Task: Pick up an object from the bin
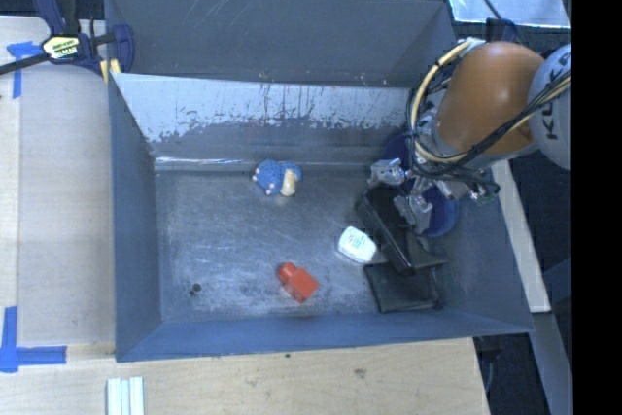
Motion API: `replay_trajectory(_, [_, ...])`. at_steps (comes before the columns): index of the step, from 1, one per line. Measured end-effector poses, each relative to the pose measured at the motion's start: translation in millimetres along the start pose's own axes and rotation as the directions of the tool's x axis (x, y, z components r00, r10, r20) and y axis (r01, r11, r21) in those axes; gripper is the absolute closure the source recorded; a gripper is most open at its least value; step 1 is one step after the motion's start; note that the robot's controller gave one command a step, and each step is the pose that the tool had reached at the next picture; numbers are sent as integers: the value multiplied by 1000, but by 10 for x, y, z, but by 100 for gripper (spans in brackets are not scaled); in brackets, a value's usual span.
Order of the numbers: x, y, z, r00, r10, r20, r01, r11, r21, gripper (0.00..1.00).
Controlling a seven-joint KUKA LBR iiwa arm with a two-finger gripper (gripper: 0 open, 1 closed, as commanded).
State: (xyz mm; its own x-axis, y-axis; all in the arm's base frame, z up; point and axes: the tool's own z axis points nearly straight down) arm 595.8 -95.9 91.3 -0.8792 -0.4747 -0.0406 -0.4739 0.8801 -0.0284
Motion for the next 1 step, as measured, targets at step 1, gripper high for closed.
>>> replay_trajectory(1, [-3, -2, 1, 1000, 0, -1, 0, 1000, -1, 100])
